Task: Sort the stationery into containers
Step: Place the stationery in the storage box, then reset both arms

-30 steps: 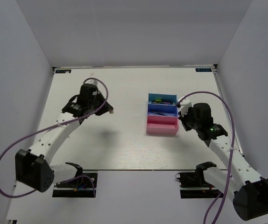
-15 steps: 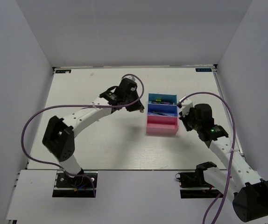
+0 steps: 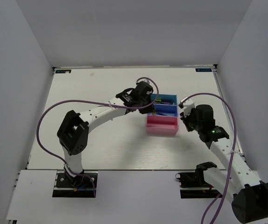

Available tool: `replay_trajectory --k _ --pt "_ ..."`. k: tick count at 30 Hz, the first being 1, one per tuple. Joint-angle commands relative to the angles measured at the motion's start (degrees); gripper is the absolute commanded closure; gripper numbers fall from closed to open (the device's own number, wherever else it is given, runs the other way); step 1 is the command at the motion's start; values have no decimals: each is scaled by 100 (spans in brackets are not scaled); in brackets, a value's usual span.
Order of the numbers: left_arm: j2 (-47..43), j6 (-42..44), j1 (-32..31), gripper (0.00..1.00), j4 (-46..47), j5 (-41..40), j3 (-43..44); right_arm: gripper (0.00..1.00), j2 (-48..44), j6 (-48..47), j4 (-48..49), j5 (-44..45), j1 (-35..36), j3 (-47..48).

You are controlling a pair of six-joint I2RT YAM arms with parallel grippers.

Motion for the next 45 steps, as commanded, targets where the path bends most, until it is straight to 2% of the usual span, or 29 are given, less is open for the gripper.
replay_trajectory --k 1,5,7,9,13,23,32,35,36,37,39,41,42,44,45 --pt "96 -54 -134 100 50 -17 230 76 -124 73 248 35 -78 -7" --pt "176 -45 -274 98 41 -8 142 70 -150 65 231 -18 -131 -16" --pt "184 -54 -336 92 15 -17 72 68 -124 73 222 -44 -140 -24" --pt "202 -28 -362 83 -29 -34 63 62 -124 73 213 -53 -166 -24" --pt "281 -1 -398 66 -144 -35 71 61 -142 82 196 -79 -201 -7" --pt "299 78 -415 56 -372 -114 98 59 -133 109 187 -149 -316 -7" --pt "334 183 -389 56 -495 -158 221 58 -133 126 160 -202 -404 -7" --pt "369 218 -371 66 -548 -175 282 58 -124 117 160 -211 -430 2" --pt "378 218 -371 77 -557 -167 291 58 -124 117 152 -229 -447 -7" --pt "395 218 -371 83 -557 -166 317 58 -133 117 160 -220 -448 2" --pt "404 236 -371 89 -574 -140 344 58 -115 109 160 -229 -474 -7" --pt "439 254 -363 85 -610 -149 397 58 -124 117 152 -246 -465 2" --pt "439 254 -371 77 -601 -158 405 58 -115 117 160 -238 -474 -24" --pt "405 271 -363 72 -584 -158 414 58 -115 109 160 -255 -474 -16" --pt "387 297 -380 66 -592 -166 432 56 -124 117 160 -255 -474 -16"
